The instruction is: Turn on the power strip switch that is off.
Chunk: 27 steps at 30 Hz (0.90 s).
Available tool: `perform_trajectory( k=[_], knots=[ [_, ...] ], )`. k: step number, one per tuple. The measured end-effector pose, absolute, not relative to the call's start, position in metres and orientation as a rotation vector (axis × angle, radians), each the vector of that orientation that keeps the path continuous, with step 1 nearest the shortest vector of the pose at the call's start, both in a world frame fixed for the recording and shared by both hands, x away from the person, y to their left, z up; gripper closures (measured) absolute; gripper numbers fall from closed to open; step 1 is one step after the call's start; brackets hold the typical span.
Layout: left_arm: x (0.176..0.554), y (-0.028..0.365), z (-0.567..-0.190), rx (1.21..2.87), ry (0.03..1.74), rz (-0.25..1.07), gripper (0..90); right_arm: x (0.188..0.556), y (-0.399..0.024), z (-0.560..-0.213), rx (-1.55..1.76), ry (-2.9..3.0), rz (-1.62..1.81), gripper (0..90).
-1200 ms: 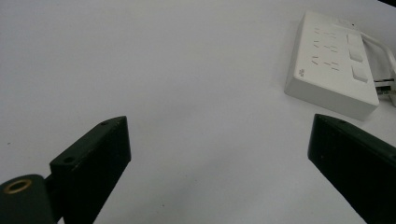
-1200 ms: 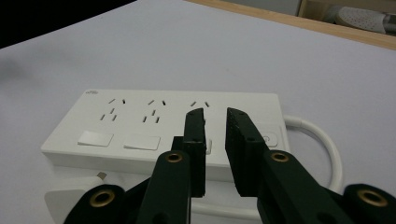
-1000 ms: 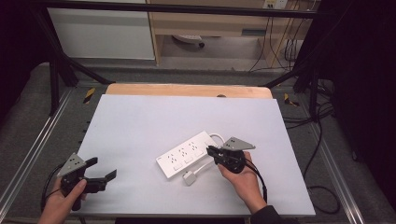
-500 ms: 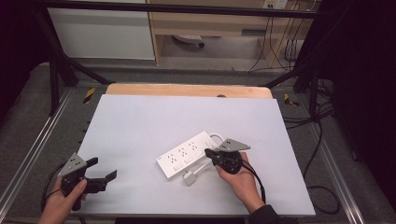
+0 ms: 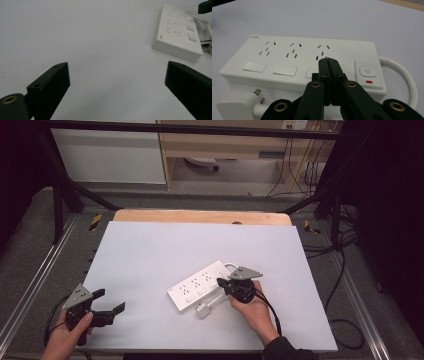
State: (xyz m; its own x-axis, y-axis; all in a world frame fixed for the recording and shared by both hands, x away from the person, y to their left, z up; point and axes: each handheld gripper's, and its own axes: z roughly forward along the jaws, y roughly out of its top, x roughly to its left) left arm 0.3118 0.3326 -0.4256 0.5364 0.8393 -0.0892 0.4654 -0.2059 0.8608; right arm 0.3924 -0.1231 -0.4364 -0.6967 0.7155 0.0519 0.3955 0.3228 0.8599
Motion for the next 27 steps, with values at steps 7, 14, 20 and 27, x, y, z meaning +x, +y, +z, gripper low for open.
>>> perform_trajectory(
  k=[7, 14, 20, 27],
  knots=[
    [0.312, 0.333, -0.426, 1.847, 1.074, 0.505, 6.1, 0.397, -0.118, -0.438, 0.988, 2.257, 1.314, 90.0],
    [0.312, 0.333, -0.426, 1.847, 1.074, 0.504, 6.1, 0.402, -0.114, -0.442, 0.999, 2.265, 1.299, 90.0],
    [0.312, 0.333, -0.426, 1.848, 1.073, 0.503, 6.1, 0.406, -0.114, -0.444, 1.011, 2.260, 1.295, 90.0],
    [0.312, 0.332, -0.426, 1.849, 1.073, 0.500, 6.1, 0.407, -0.115, -0.445, 1.020, 2.265, 1.292, 90.0]
  ],
)
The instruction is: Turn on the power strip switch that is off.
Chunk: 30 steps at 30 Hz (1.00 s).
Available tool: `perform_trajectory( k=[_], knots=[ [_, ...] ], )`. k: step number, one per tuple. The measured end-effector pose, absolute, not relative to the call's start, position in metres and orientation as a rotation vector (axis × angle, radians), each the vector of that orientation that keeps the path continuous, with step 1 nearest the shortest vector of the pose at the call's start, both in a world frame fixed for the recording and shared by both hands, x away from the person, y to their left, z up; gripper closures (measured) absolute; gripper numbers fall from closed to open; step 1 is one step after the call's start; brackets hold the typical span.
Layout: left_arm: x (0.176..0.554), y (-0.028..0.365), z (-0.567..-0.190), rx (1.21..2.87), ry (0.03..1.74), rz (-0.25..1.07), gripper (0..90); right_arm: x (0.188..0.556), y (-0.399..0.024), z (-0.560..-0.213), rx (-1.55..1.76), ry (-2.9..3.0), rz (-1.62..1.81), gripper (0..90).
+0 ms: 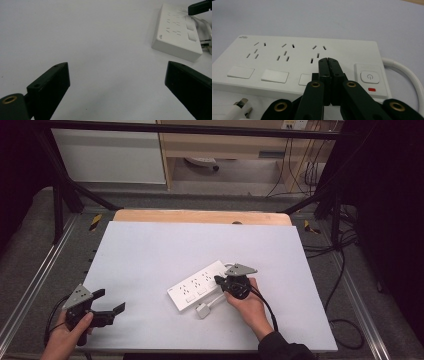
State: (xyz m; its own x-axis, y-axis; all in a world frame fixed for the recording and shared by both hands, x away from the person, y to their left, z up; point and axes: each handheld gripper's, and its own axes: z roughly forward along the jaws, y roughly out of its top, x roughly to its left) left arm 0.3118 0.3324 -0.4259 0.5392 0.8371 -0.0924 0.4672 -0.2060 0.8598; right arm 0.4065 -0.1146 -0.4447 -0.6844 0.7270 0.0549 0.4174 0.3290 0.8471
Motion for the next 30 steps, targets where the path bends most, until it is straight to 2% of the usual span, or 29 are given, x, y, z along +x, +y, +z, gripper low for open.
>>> perform_trajectory(
  k=[30],
  knots=[
    [0.3118, 0.3321, -0.4260, 1.858, 1.071, 0.503, 6.1, 0.4072, -0.1150, -0.4472, 1.033, 2.266, 1.311, 89.6]
  ],
)
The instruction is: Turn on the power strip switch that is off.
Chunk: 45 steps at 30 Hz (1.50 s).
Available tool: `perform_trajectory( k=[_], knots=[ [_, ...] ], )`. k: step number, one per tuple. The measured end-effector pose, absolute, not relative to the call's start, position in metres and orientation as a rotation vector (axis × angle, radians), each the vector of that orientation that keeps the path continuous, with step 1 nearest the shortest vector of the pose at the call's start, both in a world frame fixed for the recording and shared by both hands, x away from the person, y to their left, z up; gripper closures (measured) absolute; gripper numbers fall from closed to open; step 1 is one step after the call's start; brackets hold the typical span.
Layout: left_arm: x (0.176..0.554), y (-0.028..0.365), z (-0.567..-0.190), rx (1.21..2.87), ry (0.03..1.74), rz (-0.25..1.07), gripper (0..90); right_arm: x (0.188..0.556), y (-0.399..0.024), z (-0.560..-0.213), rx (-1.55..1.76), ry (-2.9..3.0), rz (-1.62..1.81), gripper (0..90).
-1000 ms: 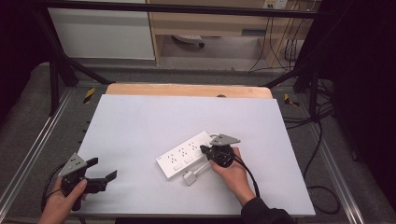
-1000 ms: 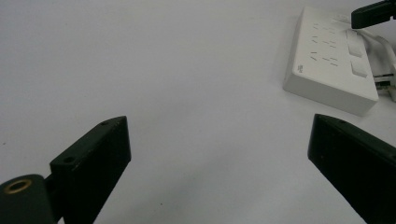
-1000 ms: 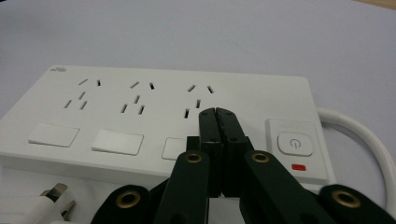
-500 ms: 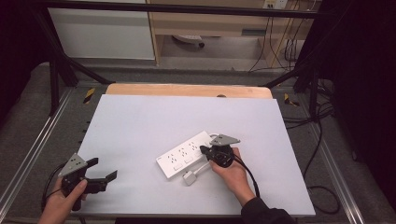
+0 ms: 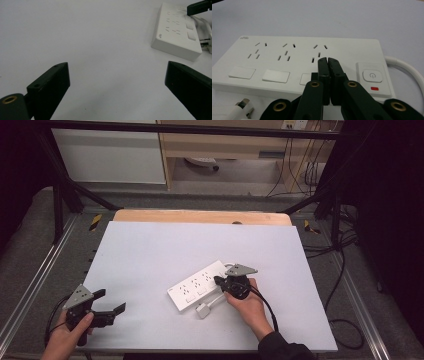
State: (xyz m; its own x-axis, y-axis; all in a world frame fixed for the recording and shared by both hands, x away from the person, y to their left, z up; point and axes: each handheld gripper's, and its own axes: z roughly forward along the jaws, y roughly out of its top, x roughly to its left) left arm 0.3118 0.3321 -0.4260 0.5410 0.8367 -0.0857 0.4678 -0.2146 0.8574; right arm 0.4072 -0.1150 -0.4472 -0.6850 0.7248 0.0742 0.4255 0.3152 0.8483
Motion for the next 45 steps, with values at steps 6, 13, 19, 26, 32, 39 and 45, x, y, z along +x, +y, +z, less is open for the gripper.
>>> perform_trajectory(
  k=[6, 13, 19, 26, 32, 39, 45],
  knots=[
    [0.3116, 0.3317, -0.4259, 1.859, 1.070, 0.505, 6.1, 0.4068, -0.1150, -0.4474, 1.038, 2.265, 1.315, 89.5],
    [0.3117, 0.3318, -0.4260, 1.860, 1.069, 0.504, 6.1, 0.4070, -0.1153, -0.4475, 1.041, 2.264, 1.316, 89.5],
    [0.3117, 0.3316, -0.4261, 1.860, 1.071, 0.504, 6.1, 0.4071, -0.1155, -0.4476, 1.045, 2.264, 1.320, 89.5],
    [0.3117, 0.3315, -0.4262, 1.860, 1.070, 0.504, 6.1, 0.4072, -0.1156, -0.4477, 1.045, 2.264, 1.321, 89.5],
    [0.3117, 0.3315, -0.4262, 1.861, 1.071, 0.504, 6.1, 0.4072, -0.1156, -0.4477, 1.045, 2.264, 1.322, 89.5],
    [0.3118, 0.3316, -0.4261, 1.862, 1.069, 0.506, 6.1, 0.4070, -0.1156, -0.4480, 1.049, 2.262, 1.325, 89.5],
    [0.3118, 0.3315, -0.4262, 1.862, 1.068, 0.505, 6.1, 0.4070, -0.1157, -0.4484, 1.047, 2.260, 1.327, 89.4]
  ],
)
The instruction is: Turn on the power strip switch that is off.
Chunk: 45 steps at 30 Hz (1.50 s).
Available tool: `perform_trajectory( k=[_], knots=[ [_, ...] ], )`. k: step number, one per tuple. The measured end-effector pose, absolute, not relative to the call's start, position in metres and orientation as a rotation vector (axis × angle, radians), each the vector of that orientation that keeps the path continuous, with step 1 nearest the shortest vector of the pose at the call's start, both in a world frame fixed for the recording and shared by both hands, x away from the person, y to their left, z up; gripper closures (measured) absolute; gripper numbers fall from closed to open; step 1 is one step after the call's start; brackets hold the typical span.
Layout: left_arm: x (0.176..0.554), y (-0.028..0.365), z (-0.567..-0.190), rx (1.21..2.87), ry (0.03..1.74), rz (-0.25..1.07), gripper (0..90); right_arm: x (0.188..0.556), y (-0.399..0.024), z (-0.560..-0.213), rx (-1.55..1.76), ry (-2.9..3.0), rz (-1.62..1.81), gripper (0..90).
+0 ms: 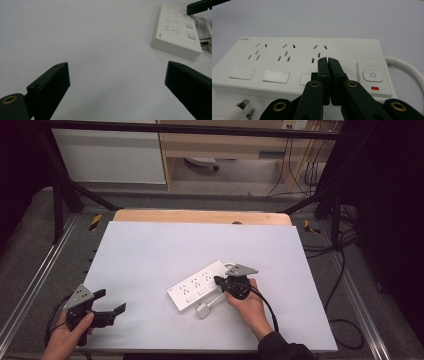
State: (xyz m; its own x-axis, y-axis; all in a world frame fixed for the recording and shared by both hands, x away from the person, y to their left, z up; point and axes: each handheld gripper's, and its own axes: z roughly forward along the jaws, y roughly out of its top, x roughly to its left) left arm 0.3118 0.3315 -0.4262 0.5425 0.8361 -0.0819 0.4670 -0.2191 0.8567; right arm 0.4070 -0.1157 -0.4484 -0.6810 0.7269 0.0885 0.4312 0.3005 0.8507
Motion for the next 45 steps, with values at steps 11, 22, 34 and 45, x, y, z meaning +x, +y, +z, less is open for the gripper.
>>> perform_trajectory(
  k=[11, 22, 34, 45],
  knots=[
    [0.3118, 0.3314, -0.4262, 1.862, 1.068, 0.505, 6.1, 0.4069, -0.1154, -0.4489, 1.046, 2.255, 1.329, 89.4],
    [0.3118, 0.3314, -0.4261, 1.863, 1.068, 0.505, 6.1, 0.4075, -0.1155, -0.4507, 1.048, 2.255, 1.319, 90.0],
    [0.3118, 0.3317, -0.4260, 1.863, 1.067, 0.506, 6.1, 0.4075, -0.1155, -0.4503, 1.032, 2.261, 1.315, 90.0],
    [0.3118, 0.3318, -0.4259, 1.863, 1.066, 0.506, 6.1, 0.4075, -0.1158, -0.4501, 1.025, 2.263, 1.313, 90.0]
  ],
)
